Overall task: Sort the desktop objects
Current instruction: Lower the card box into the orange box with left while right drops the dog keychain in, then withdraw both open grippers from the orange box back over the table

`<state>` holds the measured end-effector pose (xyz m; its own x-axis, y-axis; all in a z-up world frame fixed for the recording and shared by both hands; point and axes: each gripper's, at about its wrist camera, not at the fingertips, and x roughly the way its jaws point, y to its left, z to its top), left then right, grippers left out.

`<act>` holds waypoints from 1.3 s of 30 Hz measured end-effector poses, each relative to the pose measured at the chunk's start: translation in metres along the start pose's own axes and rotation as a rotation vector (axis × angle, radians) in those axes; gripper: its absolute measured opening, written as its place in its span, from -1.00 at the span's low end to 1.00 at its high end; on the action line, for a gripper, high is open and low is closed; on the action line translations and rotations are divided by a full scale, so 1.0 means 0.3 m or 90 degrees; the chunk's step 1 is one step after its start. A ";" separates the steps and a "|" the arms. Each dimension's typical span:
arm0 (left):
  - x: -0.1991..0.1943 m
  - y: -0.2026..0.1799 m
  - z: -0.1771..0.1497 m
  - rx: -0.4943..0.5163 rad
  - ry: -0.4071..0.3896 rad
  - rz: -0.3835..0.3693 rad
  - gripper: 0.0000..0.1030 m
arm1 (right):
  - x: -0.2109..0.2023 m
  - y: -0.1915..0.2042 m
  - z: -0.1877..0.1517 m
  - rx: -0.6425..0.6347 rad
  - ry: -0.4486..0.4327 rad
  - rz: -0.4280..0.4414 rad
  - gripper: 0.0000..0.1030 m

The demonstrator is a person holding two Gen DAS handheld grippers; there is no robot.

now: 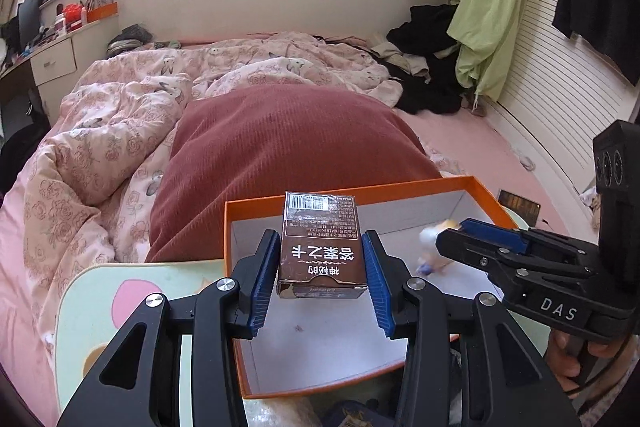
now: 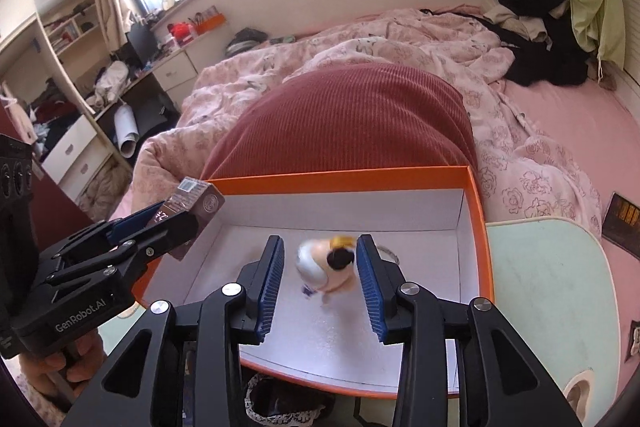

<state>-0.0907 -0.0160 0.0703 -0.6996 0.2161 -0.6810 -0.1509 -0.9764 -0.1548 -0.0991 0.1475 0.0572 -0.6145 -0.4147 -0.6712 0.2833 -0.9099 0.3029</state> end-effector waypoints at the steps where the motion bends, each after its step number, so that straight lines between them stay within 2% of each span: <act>1: -0.002 0.007 0.002 -0.008 0.000 -0.009 -0.16 | -0.012 0.004 0.001 -0.002 -0.007 -0.004 -0.10; 4: -0.037 0.012 -0.010 -0.020 -0.010 -0.026 -0.10 | -0.090 0.025 -0.004 -0.018 -0.043 -0.008 0.07; 10: -0.182 -0.036 -0.092 0.008 -0.024 -0.036 0.37 | -0.271 0.108 -0.089 -0.073 -0.083 -0.001 0.35; 14: -0.276 -0.081 -0.209 0.048 -0.007 -0.045 0.48 | -0.357 0.156 -0.224 -0.119 -0.070 -0.011 0.56; 16: -0.308 -0.099 -0.281 0.065 0.011 -0.037 0.48 | -0.377 0.161 -0.299 -0.134 -0.049 -0.011 0.58; 19: -0.346 -0.101 -0.386 0.053 0.030 -0.042 0.48 | -0.386 0.158 -0.408 -0.148 -0.014 -0.036 0.58; 21: -0.350 -0.109 -0.445 0.064 0.048 -0.033 0.48 | -0.388 0.146 -0.474 -0.149 0.004 -0.047 0.58; 24: -0.326 -0.117 -0.505 0.099 0.085 0.012 0.48 | -0.386 0.119 -0.561 -0.136 0.027 -0.060 0.58; 27: -0.293 -0.101 -0.515 0.087 0.113 0.015 0.48 | -0.366 0.108 -0.621 -0.151 0.033 -0.107 0.59; 30: -0.272 -0.095 -0.523 0.082 0.127 0.030 0.53 | -0.357 0.102 -0.638 -0.149 0.025 -0.112 0.84; 33: -0.264 -0.100 -0.531 0.087 0.132 0.025 0.73 | -0.353 0.094 -0.637 -0.147 0.024 -0.108 0.97; 37: -0.249 -0.110 -0.535 0.095 0.148 0.020 0.99 | -0.350 0.098 -0.635 -0.156 0.028 -0.103 0.99; 39: -0.250 -0.113 -0.535 0.094 0.148 0.019 0.99 | -0.346 0.101 -0.640 -0.159 0.030 -0.101 0.99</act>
<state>0.0789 0.0017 0.0116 -0.5288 0.1665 -0.8323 -0.2455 -0.9687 -0.0377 0.1146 0.1638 0.0059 -0.6328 -0.2610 -0.7290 0.3623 -0.9318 0.0191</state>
